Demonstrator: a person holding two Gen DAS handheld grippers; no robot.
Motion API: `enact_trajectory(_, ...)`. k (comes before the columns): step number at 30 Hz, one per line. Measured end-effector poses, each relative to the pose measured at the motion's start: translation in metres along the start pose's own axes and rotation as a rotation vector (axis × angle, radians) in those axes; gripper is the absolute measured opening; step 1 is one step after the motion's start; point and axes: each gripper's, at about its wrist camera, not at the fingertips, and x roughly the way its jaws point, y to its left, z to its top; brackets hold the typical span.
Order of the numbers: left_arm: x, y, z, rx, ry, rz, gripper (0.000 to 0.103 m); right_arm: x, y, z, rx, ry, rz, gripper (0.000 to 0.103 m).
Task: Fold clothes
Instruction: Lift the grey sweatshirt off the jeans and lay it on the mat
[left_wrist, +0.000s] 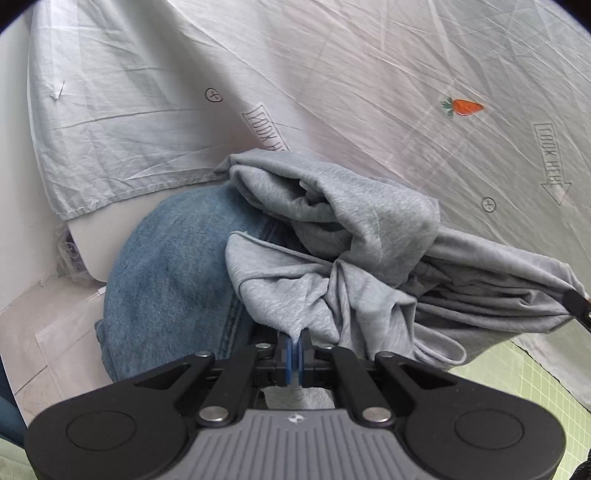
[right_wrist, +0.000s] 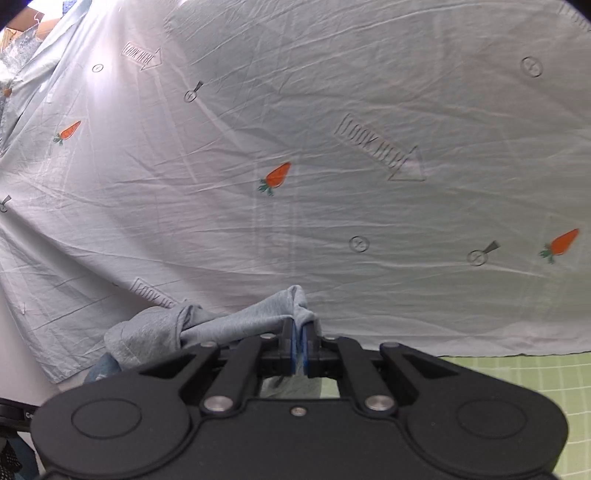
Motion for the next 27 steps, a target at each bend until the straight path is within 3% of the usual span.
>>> enact_trajectory(4, -0.025, -0.051, -0.038, 0.042, 0.029, -0.054, 0.003, -0.068, -0.073, 0.000, 0.026, -0.037, -0.159, 0.003)
enact_trajectory(8, -0.043, -0.103, -0.090, 0.070, 0.099, -0.104, 0.003, -0.144, -0.148, -0.015, 0.031, -0.044, -0.399, 0.003)
enact_trajectory(10, -0.049, -0.127, -0.119, 0.094, 0.145, -0.120, 0.003, -0.182, -0.192, -0.024, 0.034, -0.025, -0.549, 0.003)
enact_trajectory(14, -0.058, -0.169, -0.186, 0.118, 0.267, -0.152, 0.003, -0.244, -0.272, -0.052, 0.036, 0.121, -0.764, 0.004)
enact_trajectory(19, -0.071, -0.199, -0.245, 0.128, 0.353, -0.120, 0.008, -0.291, -0.327, -0.087, 0.086, 0.214, -0.820, 0.011)
enact_trajectory(22, -0.081, -0.200, -0.257, 0.090, 0.341, -0.090, 0.011, -0.305, -0.344, -0.098, 0.098, 0.241, -0.799, 0.030)
enact_trajectory(27, -0.086, -0.196, -0.262, 0.010, 0.312, -0.029, 0.031, -0.316, -0.362, -0.108, 0.103, 0.268, -0.721, 0.051)
